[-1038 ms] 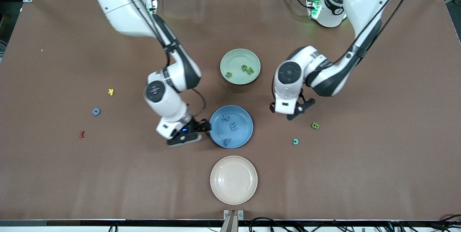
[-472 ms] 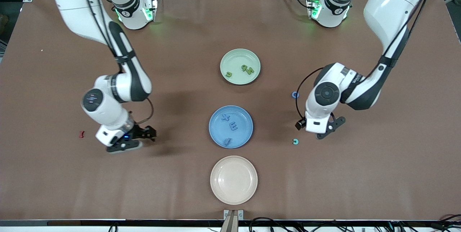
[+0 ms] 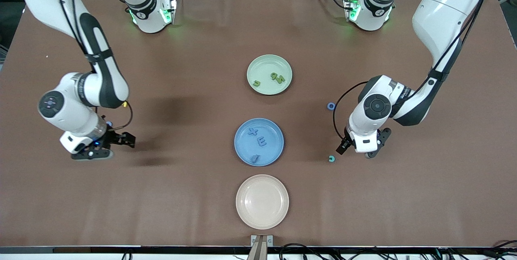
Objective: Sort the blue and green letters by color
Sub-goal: 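Move the right gripper to blue e while the left gripper reaches B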
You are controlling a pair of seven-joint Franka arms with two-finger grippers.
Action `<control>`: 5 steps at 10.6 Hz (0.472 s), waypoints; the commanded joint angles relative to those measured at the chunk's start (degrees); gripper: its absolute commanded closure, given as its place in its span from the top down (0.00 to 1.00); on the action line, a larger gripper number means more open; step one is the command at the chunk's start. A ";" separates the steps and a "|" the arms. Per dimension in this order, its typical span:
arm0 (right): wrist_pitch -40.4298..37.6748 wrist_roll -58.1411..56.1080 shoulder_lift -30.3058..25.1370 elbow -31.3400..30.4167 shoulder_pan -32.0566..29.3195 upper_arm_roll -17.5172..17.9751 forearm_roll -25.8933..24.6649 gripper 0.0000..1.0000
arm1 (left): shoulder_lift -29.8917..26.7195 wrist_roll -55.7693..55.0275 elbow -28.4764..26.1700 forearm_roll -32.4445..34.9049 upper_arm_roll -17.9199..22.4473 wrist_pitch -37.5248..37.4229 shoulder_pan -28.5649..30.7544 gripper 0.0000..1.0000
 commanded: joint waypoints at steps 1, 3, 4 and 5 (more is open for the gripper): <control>0.73 0.82 -4.14 -6.79 -4.97 0.87 -1.48 1.00 | 0.10 -5.25 -3.10 5.32 0.69 2.98 1.24 1.00; 1.43 1.17 -4.58 -9.25 -8.22 0.87 -1.48 1.00 | 1.33 -5.97 -3.10 6.30 1.31 3.94 2.90 1.00; 2.92 1.35 -4.41 -10.56 -9.80 0.87 -1.48 1.00 | 1.60 -6.40 -3.10 6.30 1.31 4.73 3.26 1.00; 5.20 1.35 -4.06 -11.97 -10.51 0.87 -1.48 1.00 | 2.03 -7.63 -3.01 6.30 1.31 5.43 3.27 1.00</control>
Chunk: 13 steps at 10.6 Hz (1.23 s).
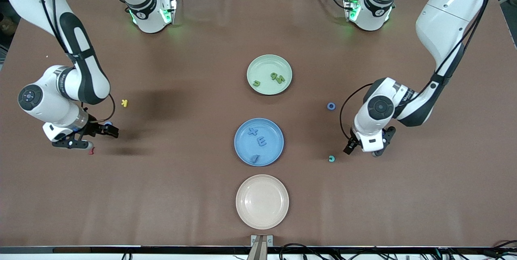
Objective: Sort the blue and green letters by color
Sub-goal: 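Grasp the e with the right gripper while the left gripper grasps B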
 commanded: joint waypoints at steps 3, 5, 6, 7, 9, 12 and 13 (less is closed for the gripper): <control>6.78 2.01 -0.34 -6.79 -3.61 1.05 -1.12 1.00 | 1.79 -3.87 -0.40 2.20 -0.17 3.02 0.61 1.00; 7.57 4.30 0.54 -7.67 -3.52 1.05 -1.12 1.00 | 1.88 -3.87 -0.31 2.20 -0.08 3.02 0.61 0.96; 9.40 4.30 1.24 -8.28 -3.52 1.05 -1.12 1.00 | 1.88 -3.87 -0.40 2.20 -0.08 3.02 0.78 0.01; 9.85 4.39 1.68 -8.55 -3.52 1.05 -1.12 1.00 | 1.88 -3.87 -0.31 2.20 -0.08 3.02 0.70 0.00; 9.86 4.39 2.04 -8.73 -3.70 1.05 -1.12 0.92 | 1.88 -3.87 -0.22 2.20 -0.08 3.02 0.70 0.00; 9.51 4.39 2.13 -8.64 -4.31 1.05 -0.95 0.07 | 1.36 -3.44 0.04 2.20 -0.08 2.67 0.09 0.00; 9.42 4.47 2.13 -8.47 -4.49 1.05 -0.60 0.00 | 0.92 -3.43 0.13 2.20 -0.25 2.40 -0.26 0.00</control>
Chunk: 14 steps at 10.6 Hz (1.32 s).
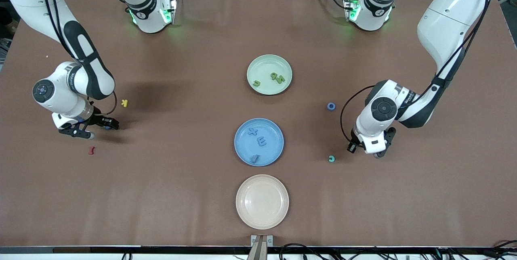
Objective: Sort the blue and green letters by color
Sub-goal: 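Grasp the e with the right gripper while the left gripper grasps B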
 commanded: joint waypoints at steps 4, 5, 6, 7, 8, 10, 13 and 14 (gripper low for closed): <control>-0.19 1.18 -0.83 0.55 -1.29 0.88 -0.59 0.00 | -4.08 -1.31 0.18 1.74 -0.97 -4.46 -7.43 0.00; -0.63 1.18 -1.18 1.43 -0.85 0.96 -0.51 0.00 | -5.04 -1.66 0.18 1.22 -1.49 -5.42 -9.54 0.00; -2.90 1.27 -1.79 2.39 -0.07 1.05 -0.42 0.00 | -6.01 -1.84 0.18 0.69 -3.06 -6.74 -10.87 0.00; -6.23 1.36 -2.32 3.62 0.90 1.14 -0.07 0.00 | -6.19 -2.45 0.18 0.69 -5.86 -8.14 -11.40 0.00; -9.13 1.62 -2.67 5.20 2.82 1.14 0.46 0.00 | -6.02 -4.72 0.18 0.69 -8.93 -9.37 -12.02 0.00; -10.74 3.37 -3.12 7.31 7.39 1.31 3.77 0.00 | -5.67 -10.16 0.18 0.60 -10.46 -9.82 -17.35 0.00; -11.71 6.27 -0.32 14.50 18.28 1.14 17.12 0.00 | -4.53 -15.01 0.18 0.51 -10.46 -9.91 -25.36 0.00; -11.71 7.85 1.26 16.88 21.01 1.23 20.47 0.00 | -4.52 -15.81 0.18 -0.36 -10.46 -9.91 -27.91 0.00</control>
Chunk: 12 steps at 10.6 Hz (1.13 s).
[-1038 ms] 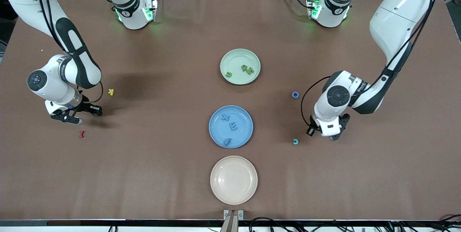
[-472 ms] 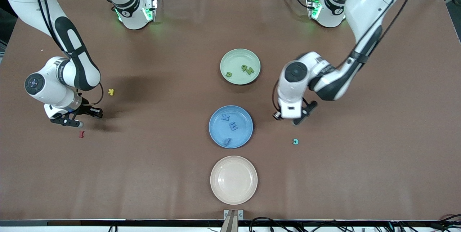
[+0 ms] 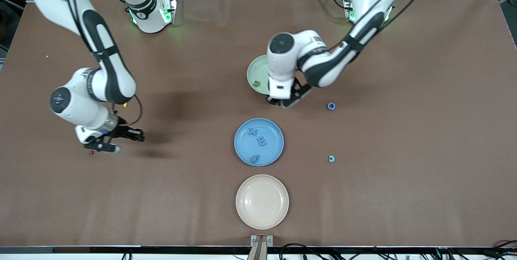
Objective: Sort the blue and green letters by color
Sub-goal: 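Release the e on the blue plate while the left gripper releases B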
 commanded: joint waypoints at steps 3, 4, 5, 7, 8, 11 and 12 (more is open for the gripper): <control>-0.54 12.00 9.74 15.75 16.37 -0.45 9.26 0.00 | 1.29 -2.36 -0.05 -3.06 0.26 -1.98 -8.24 0.00; -0.27 15.79 12.46 19.44 18.66 -0.45 9.26 0.00 | 1.73 -2.45 0.03 -3.67 0.34 -3.82 -10.08 0.02; -0.18 17.74 14.32 21.91 20.60 -0.45 9.35 0.00 | 2.00 -2.36 0.03 -4.55 0.43 -5.23 -10.88 0.78; 0.34 16.97 15.82 24.65 22.72 -0.36 9.44 0.00 | 2.00 -1.75 0.03 -4.56 0.61 -6.21 -11.41 1.00; 1.56 16.97 16.79 26.49 23.86 0.25 9.44 0.00 | 1.57 -1.66 0.03 -4.29 0.69 -6.39 -10.89 1.00; 7.80 16.79 18.90 29.40 24.75 3.76 9.44 0.00 | 1.21 11.89 1.61 -3.94 1.13 -13.47 -6.25 1.00; 8.17 16.88 19.51 30.19 25.27 4.21 9.35 0.00 | 0.34 16.58 2.14 -4.55 1.05 -15.25 -3.18 1.00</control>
